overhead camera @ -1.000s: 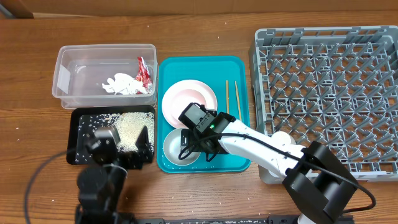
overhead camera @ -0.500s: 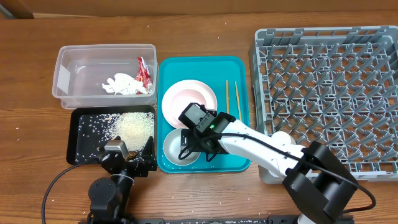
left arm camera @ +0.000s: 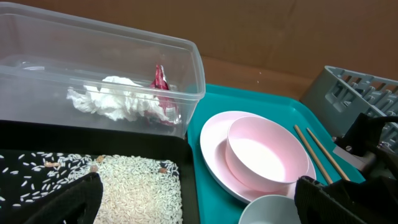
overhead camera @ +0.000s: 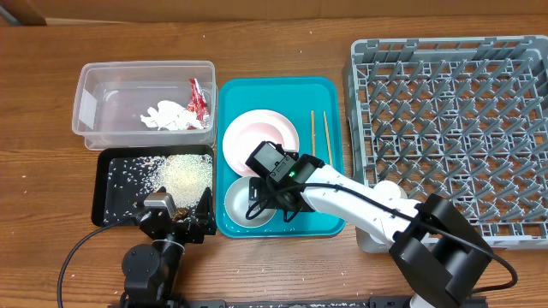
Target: Sort waste into correct bins and load items into the dishwasher
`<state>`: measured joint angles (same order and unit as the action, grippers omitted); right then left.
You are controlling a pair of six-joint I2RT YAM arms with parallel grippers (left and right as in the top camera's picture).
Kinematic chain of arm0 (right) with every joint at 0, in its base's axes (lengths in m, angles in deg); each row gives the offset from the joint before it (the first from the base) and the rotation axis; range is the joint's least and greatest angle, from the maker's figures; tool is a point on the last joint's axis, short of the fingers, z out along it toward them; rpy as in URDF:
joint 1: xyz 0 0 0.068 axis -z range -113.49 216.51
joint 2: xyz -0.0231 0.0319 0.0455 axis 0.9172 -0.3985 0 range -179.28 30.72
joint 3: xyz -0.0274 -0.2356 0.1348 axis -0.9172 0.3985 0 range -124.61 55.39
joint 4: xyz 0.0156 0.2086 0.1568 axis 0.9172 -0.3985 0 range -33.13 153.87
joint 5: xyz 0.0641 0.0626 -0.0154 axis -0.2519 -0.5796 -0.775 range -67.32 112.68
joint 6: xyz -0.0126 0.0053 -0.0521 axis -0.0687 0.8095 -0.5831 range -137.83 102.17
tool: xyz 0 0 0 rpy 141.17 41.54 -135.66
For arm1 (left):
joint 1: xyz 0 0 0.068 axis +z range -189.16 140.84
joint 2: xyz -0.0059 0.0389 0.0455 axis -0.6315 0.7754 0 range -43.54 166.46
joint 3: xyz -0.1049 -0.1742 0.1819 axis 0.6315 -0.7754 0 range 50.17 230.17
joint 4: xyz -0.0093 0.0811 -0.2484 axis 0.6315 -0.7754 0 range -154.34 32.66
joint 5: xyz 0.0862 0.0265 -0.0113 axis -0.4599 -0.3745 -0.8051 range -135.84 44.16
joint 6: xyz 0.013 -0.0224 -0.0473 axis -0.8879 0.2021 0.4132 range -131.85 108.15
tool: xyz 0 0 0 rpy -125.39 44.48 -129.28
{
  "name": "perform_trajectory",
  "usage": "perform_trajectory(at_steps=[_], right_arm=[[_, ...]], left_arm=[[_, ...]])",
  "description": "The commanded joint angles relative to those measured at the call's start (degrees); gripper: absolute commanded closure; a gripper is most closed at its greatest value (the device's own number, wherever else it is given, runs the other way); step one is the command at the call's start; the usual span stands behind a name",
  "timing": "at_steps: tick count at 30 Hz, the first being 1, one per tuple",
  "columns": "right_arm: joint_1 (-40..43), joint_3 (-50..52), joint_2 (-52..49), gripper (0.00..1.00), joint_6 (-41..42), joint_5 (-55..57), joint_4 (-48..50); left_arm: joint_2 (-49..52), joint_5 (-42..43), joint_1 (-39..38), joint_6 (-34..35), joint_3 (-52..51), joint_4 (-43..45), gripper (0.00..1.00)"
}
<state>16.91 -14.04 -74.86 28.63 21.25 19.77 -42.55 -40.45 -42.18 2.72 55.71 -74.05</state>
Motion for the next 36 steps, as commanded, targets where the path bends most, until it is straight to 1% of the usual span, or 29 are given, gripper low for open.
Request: perform_trajectory(at_steps=[1, 5, 7, 8, 10, 12, 14, 15, 16, 17, 18, 19, 22, 23, 24, 27, 30, 32, 34, 36], right_arm=[[-0.2, -1.1, 2.0, 0.0, 0.0, 0.5, 0.5], [-0.2, -1.1, 2.0, 0.0, 0.0, 0.3, 3.5], [-0.2, -1.1, 2.0, 0.0, 0.0, -0.5, 3.5], [-0.2, -1.1, 2.0, 0.04, -0.3, -1.2, 3.2], [-0.2, -1.1, 2.0, 0.3, -1.4, -1.4, 1.9], [-0.2, -1.0, 2.0, 0.46, -1.5, -0.4, 1.1], [-0.2, -1.0, 2.0, 0.64, -1.5, 0.3, 0.4], [-0.2, -1.0, 2.0, 0.68, -1.3, 0.1, 0.3], [-0.2, -1.0, 2.0, 0.68, -1.1, -0.3, 0.3], [-0.4, -1.0, 2.0, 0.7, -1.0, -0.6, 0.3], [-0.6, -1.0, 2.0, 0.73, -1.1, -0.5, 0.3], [-0.8, -1.0, 2.0, 0.77, -1.1, -0.3, 0.2], [-1.6, -1.0, 2.0, 0.84, -1.0, 0.5, 0.3], [-1.7, -1.0, 2.0, 0.91, -1.0, 0.8, 0.2], [-1.8, -1.0, 2.0, 0.96, -1.0, 1.0, 0.3], [-1.8, -1.0, 2.1, 0.96, -1.1, 1.9, -0.1], [-1.7, -1.6, 4.8, 0.96, -1.3, 5.5, -3.1], [-1.7, -2.2, 8.2, 0.96, -1.8, 8.0, -5.5], [-1.7, -2.9, 12.9, 0.96, -4.0, 10.6, -7.4], [-1.7, -3.6, 18.4, 0.96, -5.8, 15.8, -9.3]], left_arm=[[-0.7, 0.4, -0.4, -0.2, -0.5, 0.3, 0.0], [-0.7, 0.4, -0.4, -0.2, -0.5, 0.3, 0.0], [-0.7, 0.4, -0.4, -0.2, -0.5, 0.3, 0.0], [-0.7, 0.4, -0.4, -0.2, -0.5, 0.3, 0.0], [-0.7, 0.4, -0.4, -0.2, -0.5, 0.3, 0.0], [-0.7, 0.4, -0.4, -0.2, -0.5, 0.3, 0.0], [-0.7, 0.4, -0.4, -0.2, -0.5, 0.3, 0.0], [-0.7, 0.4, -0.4, -0.2, -0.5, 0.3, 0.0], [-0.7, 0.4, -0.4, -0.2, -0.5, 0.3, 0.0], [-0.7, 0.4, -0.4, -0.2, -0.5, 0.3, 0.0], [-0.7, 0.4, -0.4, -0.2, -0.5, 0.3, 0.0], [-0.7, 0.4, -0.4, -0.2, -0.5, 0.3, 0.0], [-0.7, 0.4, -0.4, -0.2, -0.5, 0.3, 0.0], [-0.7, 0.4, -0.4, -0.2, -0.5, 0.3, 0.0], [-0.7, 0.4, -0.4, -0.2, -0.5, 0.3, 0.0], [-0.7, 0.4, -0.4, -0.2, -0.5, 0.3, 0.0], [-0.7, 0.4, -0.4, -0.2, -0.5, 0.3, 0.0], [-0.7, 0.4, -0.4, -0.2, -0.5, 0.3, 0.0], [-0.7, 0.4, -0.4, -0.2, -0.5, 0.3, 0.0], [-0.7, 0.4, -0.4, -0.2, -0.5, 0.3, 0.0]])
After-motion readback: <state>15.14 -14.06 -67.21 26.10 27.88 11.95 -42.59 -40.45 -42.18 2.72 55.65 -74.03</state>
